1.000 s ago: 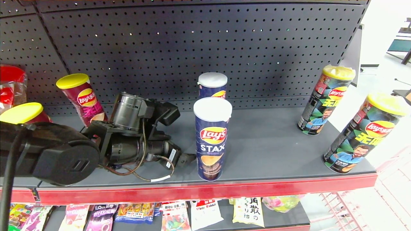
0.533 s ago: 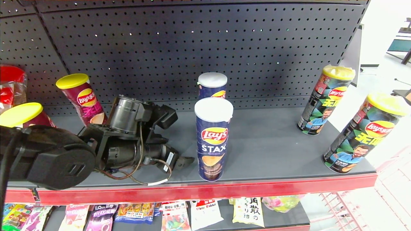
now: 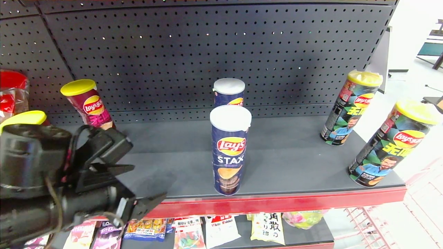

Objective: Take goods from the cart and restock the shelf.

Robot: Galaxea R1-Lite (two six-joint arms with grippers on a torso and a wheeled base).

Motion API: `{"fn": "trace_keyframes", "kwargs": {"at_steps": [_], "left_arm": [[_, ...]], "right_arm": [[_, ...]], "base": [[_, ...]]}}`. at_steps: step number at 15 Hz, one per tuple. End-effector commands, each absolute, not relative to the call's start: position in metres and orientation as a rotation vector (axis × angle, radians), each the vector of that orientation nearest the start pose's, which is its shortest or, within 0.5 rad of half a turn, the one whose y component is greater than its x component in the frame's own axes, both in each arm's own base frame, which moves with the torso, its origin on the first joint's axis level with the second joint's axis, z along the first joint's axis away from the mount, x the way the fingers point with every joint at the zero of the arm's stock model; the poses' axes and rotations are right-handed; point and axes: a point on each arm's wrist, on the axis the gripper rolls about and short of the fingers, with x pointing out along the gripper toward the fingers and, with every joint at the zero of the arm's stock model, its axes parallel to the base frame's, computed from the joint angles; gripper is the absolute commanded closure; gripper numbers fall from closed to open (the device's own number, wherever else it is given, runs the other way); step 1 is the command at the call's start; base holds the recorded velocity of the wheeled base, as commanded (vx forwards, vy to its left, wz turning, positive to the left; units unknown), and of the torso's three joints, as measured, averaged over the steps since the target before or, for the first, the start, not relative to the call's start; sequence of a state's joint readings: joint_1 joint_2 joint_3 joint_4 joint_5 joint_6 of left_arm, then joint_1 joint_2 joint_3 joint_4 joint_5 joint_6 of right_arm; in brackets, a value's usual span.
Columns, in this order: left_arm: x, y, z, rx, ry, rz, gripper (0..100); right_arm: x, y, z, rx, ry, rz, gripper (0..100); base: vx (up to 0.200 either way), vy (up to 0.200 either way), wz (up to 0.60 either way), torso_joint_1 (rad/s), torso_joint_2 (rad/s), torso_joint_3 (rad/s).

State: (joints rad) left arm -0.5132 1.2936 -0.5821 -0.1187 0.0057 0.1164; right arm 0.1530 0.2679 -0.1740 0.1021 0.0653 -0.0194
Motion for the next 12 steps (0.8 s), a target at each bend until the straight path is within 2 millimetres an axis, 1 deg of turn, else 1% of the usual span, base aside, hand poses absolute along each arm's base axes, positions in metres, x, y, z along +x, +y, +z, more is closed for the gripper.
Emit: {"fn": "trace_keyframes", "kwargs": {"at_steps": [1,2,3,4,5,6,7,8,9,10,11,12], "left_arm": [[0.09,-0.044,0.188,0.229,0.481,-0.454,0],[0.061,-0.027,0.188,0.223,0.481,-0.428,0],[0.048,-0.021,0.188,0.224,0.477,-0.426,0],[0.012,-0.004,0.183,0.231,0.478,-0.4,0],[-0.008,0.006,0.18,0.245,0.507,-0.353,0],[-0.036,0.018,0.174,0.274,0.559,-0.248,0],[-0.051,0.025,0.166,0.285,0.585,-0.21,0],[-0.059,0.027,0.16,0.283,0.58,-0.198,0],[-0.07,0.026,0.152,0.258,0.596,-0.13,0],[-0.075,0.02,0.148,0.219,0.636,-0.036,0],[-0.077,0.016,0.146,0.186,0.646,0.009,0],[-0.078,0.011,0.138,0.123,0.619,0.046,0]], "right_arm": [[-0.002,0.001,0.119,-0.034,0.24,0.212,0],[0.0,0.001,0.12,-0.037,0.252,0.198,0],[0.0,0.001,0.12,-0.037,0.251,0.201,0],[0.0,0.001,0.121,-0.036,0.243,0.206,0],[-0.001,0.001,0.123,-0.033,0.239,0.198,0],[0.0,0.001,0.123,-0.019,0.248,0.172,0],[0.001,0.001,0.124,-0.014,0.256,0.131,0],[0.002,0.0,0.126,-0.013,0.254,0.104,0],[0.003,0.0,0.129,-0.013,0.254,0.04,0],[0.004,-0.001,0.129,-0.014,0.265,-0.015,0],[0.005,-0.001,0.129,-0.015,0.268,-0.038,0],[0.003,-0.001,0.125,-0.014,0.265,-0.053,0]], "base": [[0.0,0.0,0.0,0.0,0.0,0.0],[0.0,0.0,0.0,0.0,0.0,0.0],[0.0,0.0,0.0,0.0,0.0,0.0],[0.0,0.0,0.0,0.0,0.0,0.0],[0.0,0.0,0.0,0.0,0.0,0.0],[0.0,0.0,0.0,0.0,0.0,0.0],[0.0,0.0,0.0,0.0,0.0,0.0],[0.0,0.0,0.0,0.0,0.0,0.0],[0.0,0.0,0.0,0.0,0.0,0.0],[0.0,0.0,0.0,0.0,0.0,0.0],[0.0,0.0,0.0,0.0,0.0,0.0],[0.0,0.0,0.0,0.0,0.0,0.0]]}}
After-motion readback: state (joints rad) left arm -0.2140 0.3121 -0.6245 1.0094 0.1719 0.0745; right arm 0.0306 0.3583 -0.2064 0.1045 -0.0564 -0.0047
